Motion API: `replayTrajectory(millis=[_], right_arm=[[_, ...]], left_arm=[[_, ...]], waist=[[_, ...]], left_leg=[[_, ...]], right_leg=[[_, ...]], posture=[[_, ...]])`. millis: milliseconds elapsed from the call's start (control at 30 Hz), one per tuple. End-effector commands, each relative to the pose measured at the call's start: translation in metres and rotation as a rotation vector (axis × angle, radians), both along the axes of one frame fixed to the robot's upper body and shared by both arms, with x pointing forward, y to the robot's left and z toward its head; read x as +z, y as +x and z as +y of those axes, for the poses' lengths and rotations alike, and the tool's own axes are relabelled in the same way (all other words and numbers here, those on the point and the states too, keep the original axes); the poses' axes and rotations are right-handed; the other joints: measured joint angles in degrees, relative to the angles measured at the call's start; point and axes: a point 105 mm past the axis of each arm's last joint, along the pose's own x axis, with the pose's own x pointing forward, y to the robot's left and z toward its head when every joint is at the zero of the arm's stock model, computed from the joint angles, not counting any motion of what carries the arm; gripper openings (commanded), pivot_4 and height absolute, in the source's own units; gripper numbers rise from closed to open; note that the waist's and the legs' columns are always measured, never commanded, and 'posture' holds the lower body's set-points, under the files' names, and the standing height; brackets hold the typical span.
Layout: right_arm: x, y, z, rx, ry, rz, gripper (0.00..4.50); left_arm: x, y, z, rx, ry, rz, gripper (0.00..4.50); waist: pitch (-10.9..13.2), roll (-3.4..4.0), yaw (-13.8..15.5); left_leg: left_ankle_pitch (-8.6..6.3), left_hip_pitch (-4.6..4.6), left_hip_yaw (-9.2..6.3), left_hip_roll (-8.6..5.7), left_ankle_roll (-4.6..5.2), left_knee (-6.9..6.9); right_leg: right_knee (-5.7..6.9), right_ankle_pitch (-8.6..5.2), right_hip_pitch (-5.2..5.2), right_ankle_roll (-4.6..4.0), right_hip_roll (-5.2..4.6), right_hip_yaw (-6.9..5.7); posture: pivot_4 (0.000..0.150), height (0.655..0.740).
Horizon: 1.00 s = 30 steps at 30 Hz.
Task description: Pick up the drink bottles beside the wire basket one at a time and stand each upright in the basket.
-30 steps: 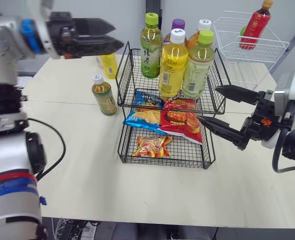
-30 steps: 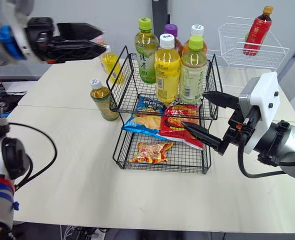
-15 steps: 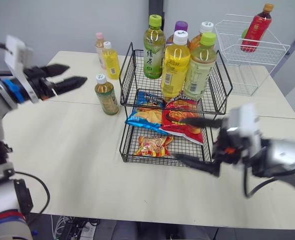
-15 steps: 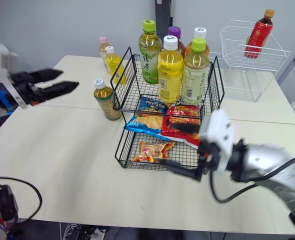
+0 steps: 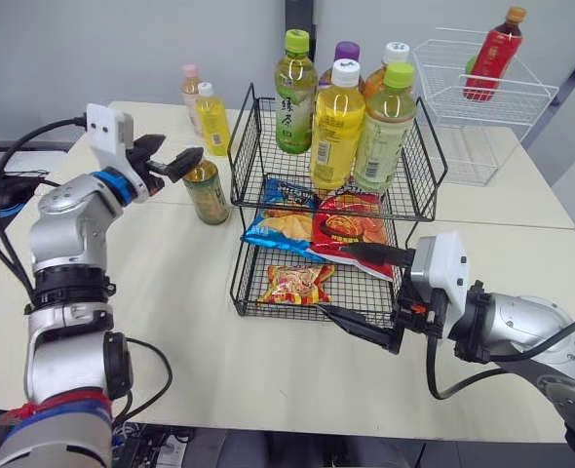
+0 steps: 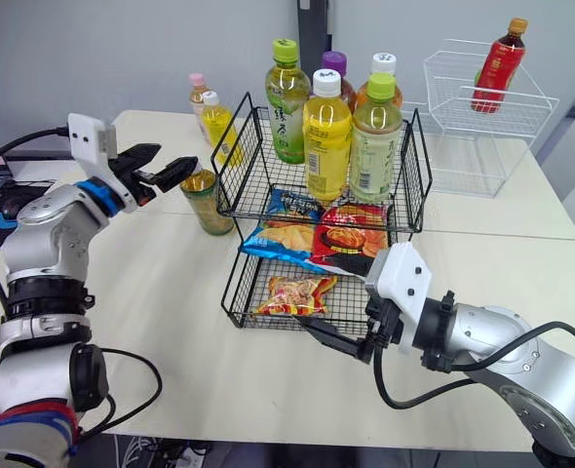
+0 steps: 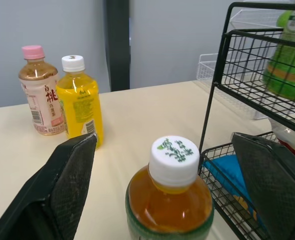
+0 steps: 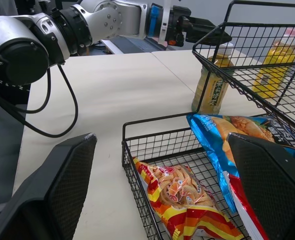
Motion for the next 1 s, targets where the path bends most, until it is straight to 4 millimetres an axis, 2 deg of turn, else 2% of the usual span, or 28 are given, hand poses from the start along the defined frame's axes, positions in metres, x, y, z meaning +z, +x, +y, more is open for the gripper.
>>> replayTrajectory(millis=[33, 100, 200, 400, 500, 700, 867, 1000], right_arm=[[0.01, -0.004, 0.001, -0.002, 0.009, -0.06, 4.5], [0.01, -0.004, 0.001, -0.005, 0.009, -0.06, 4.5], [0.011, -0.005, 0.001, -0.005, 0.011, -0.059, 4.5], [0.013, -0.005, 0.002, -0.013, 0.016, -0.062, 4.5], [0.015, -0.004, 0.0, -0.026, 0.016, -0.067, 4.5], [0.024, 0.0, -0.011, -0.088, 0.024, -0.125, 4.5], [0.041, -0.006, -0.024, -0.109, 0.048, -0.167, 4.5], [0.045, -0.015, -0.029, -0.076, 0.048, -0.121, 4.5]], left_arm=[[0.008, 0.006, -0.002, 0.009, 0.037, -0.03, 4.47], [0.005, 0.01, -0.006, -0.002, 0.037, -0.014, 4.47], [0.0, 0.013, -0.011, -0.014, 0.049, 0.001, 3.86], [-0.003, 0.013, -0.013, -0.024, 0.046, 0.008, 1.98], [0.001, 0.011, -0.011, -0.018, 0.048, -0.008, 1.35], [0.02, -0.002, 0.002, -0.019, 0.082, -0.058, 1.35], [0.065, -0.024, 0.008, -0.076, 0.142, -0.094, 1.35], [0.106, -0.038, 0.007, -0.113, 0.147, -0.083, 1.35]], waist=[[0.0, 0.0, 0.0], [0.0, 0.0, -0.1], [0.0, 0.0, 0.0], [0.0, 0.0, 0.0], [0.0, 0.0, 0.0], [0.0, 0.0, -0.2], [0.0, -0.02, -0.2], [0.1, -0.04, 0.2]], left_leg=[[0.01, 0.0, 0.01, 0.0, -0.01, 0.0], [0.01, 0.01, 0.01, 0.0, -0.01, -0.01], [0.01, 0.01, 0.01, 0.0, -0.01, 0.0], [0.01, 0.0, 0.01, 0.0, -0.02, -0.01], [0.01, 0.0, 0.01, 0.0, -0.02, -0.01], [0.01, -0.02, 0.01, 0.0, -0.02, -0.02], [0.03, -0.11, 0.0, 0.04, -0.06, -0.05], [0.03, -0.13, 0.0, 0.01, -0.05, -0.05]], right_leg=[[0.0, 0.0, 0.0, 0.0, 0.0, 0.0], [0.0, 0.0, 0.0, 0.0, 0.0, 0.01], [-0.01, 0.0, 0.0, 0.0, 0.0, 0.0], [-0.01, 0.0, 0.0, 0.0, 0.0, 0.0], [-0.01, 0.0, 0.0, 0.0, 0.0, 0.0], [-0.04, 0.0, -0.02, 0.0, 0.0, 0.01], [-0.03, -0.01, -0.14, 0.0, 0.03, 0.0], [-0.06, -0.01, -0.13, -0.01, 0.02, -0.01]], posture=[[0.15, 0.74], [0.15, 0.74], [0.15, 0.74], [0.15, 0.74], [0.15, 0.74], [0.15, 0.74], [0.15, 0.74], [0.15, 0.74]])
